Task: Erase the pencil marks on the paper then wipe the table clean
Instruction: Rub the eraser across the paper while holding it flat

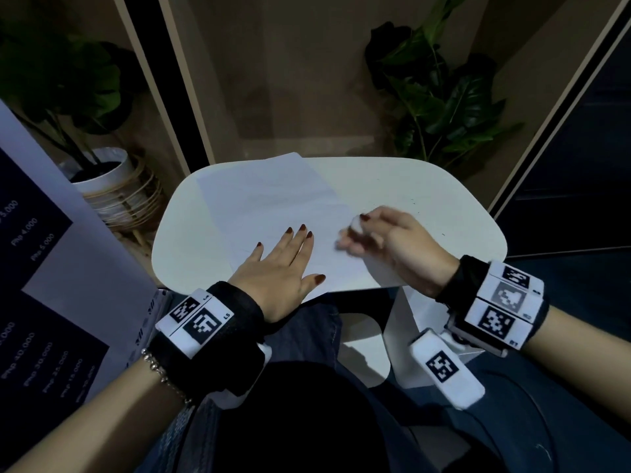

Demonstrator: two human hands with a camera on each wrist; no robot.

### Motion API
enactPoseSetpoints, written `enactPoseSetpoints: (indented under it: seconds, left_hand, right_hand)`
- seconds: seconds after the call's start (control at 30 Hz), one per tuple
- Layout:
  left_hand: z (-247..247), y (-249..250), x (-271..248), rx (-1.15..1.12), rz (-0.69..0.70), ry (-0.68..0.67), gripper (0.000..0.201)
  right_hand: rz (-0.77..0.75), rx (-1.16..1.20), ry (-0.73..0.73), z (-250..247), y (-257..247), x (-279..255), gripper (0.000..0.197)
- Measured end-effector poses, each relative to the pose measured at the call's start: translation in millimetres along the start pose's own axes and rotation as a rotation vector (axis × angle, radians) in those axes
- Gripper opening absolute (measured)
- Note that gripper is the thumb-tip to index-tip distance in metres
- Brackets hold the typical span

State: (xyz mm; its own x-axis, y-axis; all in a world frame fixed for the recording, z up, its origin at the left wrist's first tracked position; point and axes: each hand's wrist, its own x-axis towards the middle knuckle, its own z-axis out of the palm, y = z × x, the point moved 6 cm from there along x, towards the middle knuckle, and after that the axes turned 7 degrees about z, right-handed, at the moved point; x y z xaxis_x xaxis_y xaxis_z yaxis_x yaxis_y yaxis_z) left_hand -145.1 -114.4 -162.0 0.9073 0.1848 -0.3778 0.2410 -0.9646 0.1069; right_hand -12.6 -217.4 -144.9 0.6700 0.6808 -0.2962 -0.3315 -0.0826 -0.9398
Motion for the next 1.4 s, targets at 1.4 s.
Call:
enactPoseSetpoints:
  seconds: [1.4]
  left_hand:
    - [-25.9,-22.5,7.5,0.042,0.018,0.161,0.059]
  right_hand:
    - [-0.455,-0.847,-0.089,-13.7,-9.5,8.4,0.016]
